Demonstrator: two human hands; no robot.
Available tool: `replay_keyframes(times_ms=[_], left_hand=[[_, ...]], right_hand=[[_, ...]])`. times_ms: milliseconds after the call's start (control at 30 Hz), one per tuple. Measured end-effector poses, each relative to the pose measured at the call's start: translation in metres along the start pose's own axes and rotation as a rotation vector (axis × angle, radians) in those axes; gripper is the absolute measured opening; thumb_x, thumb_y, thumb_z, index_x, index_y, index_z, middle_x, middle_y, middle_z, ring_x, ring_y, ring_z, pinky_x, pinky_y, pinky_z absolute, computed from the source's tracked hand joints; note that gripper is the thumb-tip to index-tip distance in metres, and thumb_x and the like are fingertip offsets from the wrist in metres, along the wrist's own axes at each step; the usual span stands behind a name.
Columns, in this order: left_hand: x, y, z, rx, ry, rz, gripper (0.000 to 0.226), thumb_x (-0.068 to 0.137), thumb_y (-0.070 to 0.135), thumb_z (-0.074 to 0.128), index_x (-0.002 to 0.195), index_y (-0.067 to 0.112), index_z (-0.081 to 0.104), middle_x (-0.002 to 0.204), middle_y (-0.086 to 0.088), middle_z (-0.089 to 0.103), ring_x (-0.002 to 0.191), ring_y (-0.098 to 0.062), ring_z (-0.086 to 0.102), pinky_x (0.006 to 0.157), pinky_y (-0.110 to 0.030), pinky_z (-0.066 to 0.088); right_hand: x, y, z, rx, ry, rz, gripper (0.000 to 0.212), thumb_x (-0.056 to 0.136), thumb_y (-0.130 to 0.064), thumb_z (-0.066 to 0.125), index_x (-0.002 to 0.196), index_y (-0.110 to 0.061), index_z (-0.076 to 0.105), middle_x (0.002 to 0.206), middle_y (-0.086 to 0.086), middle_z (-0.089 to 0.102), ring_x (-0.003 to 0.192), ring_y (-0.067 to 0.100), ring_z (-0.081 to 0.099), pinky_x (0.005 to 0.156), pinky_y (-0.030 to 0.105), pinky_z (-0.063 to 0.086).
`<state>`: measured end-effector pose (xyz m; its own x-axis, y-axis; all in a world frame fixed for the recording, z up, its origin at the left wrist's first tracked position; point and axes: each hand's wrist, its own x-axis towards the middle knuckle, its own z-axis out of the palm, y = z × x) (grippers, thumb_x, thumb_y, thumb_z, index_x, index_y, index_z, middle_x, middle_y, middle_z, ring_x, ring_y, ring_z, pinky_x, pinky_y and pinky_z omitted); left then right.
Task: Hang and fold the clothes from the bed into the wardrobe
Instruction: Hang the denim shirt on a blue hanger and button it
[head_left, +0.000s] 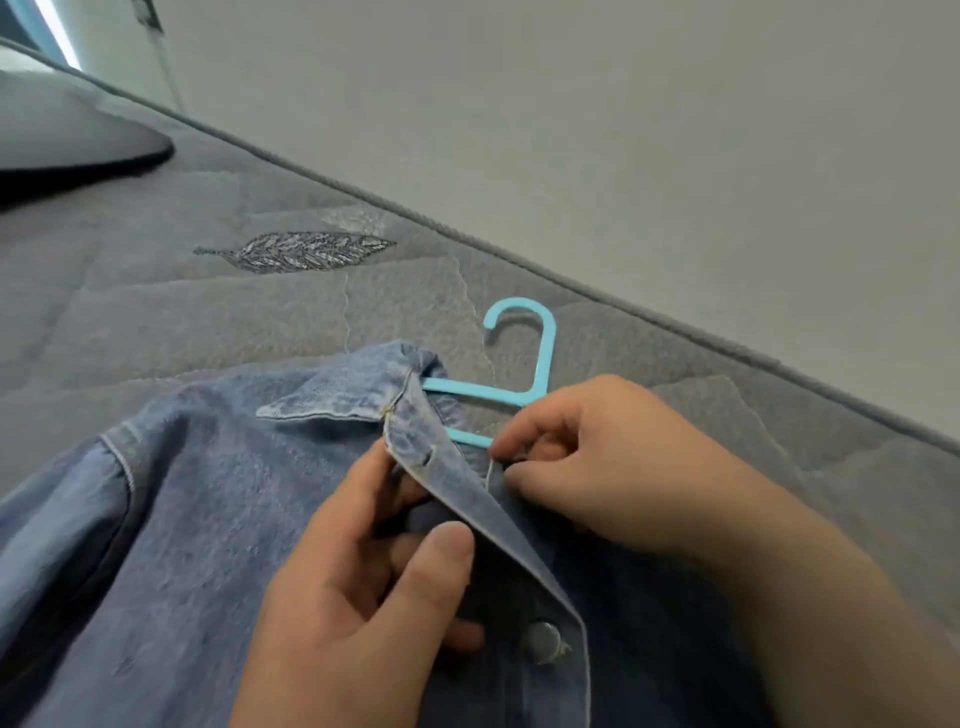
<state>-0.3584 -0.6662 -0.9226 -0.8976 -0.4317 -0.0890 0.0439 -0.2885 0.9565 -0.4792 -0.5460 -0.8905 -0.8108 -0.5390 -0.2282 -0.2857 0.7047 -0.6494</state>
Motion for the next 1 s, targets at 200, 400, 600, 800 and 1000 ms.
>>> replay_keyframes(times_ms=[200, 400, 600, 800, 1000], left_hand=[[0.006, -0.002, 0.004, 0.118, 0.079, -0.108, 0.04, 0.046, 0.038, 0.076, 0.083, 0.026, 0.077, 0.065, -0.009, 0.067, 0.051, -0.017, 0.058, 0.042, -0.027, 0.051], [0.037, 0.012, 0.025, 0.841, 0.235, 0.093, 0.007, 0.068, 0.021, 0.066, 0.067, 0.016, 0.061, 0.058, 0.012, 0.063, 0.051, -0.004, 0.053, 0.051, -0.028, 0.04], [0.056, -0.002, 0.042, 0.922, 0.136, 0.248, 0.025, 0.066, 0.014, 0.073, 0.073, 0.028, 0.054, 0.063, 0.018, 0.061, 0.056, -0.002, 0.056, 0.056, -0.013, 0.041], [0.059, -0.019, 0.027, 0.662, 0.023, 0.269, 0.011, 0.061, 0.031, 0.07, 0.072, 0.032, 0.067, 0.056, 0.005, 0.06, 0.049, 0.005, 0.046, 0.05, -0.007, 0.041], [0.06, -0.014, 0.036, 0.617, -0.034, 0.294, 0.022, 0.061, 0.046, 0.059, 0.08, 0.042, 0.069, 0.068, 0.005, 0.068, 0.054, -0.008, 0.06, 0.052, -0.011, 0.046]], right_hand=[[-0.013, 0.027, 0.022, 0.041, 0.135, -0.089, 0.011, 0.08, -0.028, 0.072, 0.083, -0.039, 0.071, 0.074, -0.031, 0.062, 0.07, -0.006, 0.059, 0.066, 0.006, 0.041], [-0.011, 0.038, 0.028, 0.067, 0.263, -0.13, 0.023, 0.079, -0.048, 0.062, 0.102, -0.048, 0.061, 0.081, -0.016, 0.061, 0.08, 0.001, 0.056, 0.069, 0.014, 0.043], [-0.008, 0.038, 0.025, 0.092, 0.266, -0.099, 0.016, 0.079, -0.045, 0.055, 0.088, -0.032, 0.049, 0.098, -0.025, 0.053, 0.086, 0.001, 0.052, 0.07, 0.012, 0.039], [-0.007, 0.037, 0.025, 0.433, 0.235, 0.06, 0.01, 0.077, -0.039, 0.057, 0.086, -0.034, 0.06, 0.064, -0.01, 0.065, 0.054, 0.008, 0.06, 0.054, 0.03, 0.054], [-0.01, 0.033, 0.016, 0.872, 0.138, 0.08, 0.032, 0.079, 0.014, 0.064, 0.076, -0.017, 0.073, 0.06, 0.012, 0.068, 0.048, 0.013, 0.062, 0.046, 0.021, 0.051]])
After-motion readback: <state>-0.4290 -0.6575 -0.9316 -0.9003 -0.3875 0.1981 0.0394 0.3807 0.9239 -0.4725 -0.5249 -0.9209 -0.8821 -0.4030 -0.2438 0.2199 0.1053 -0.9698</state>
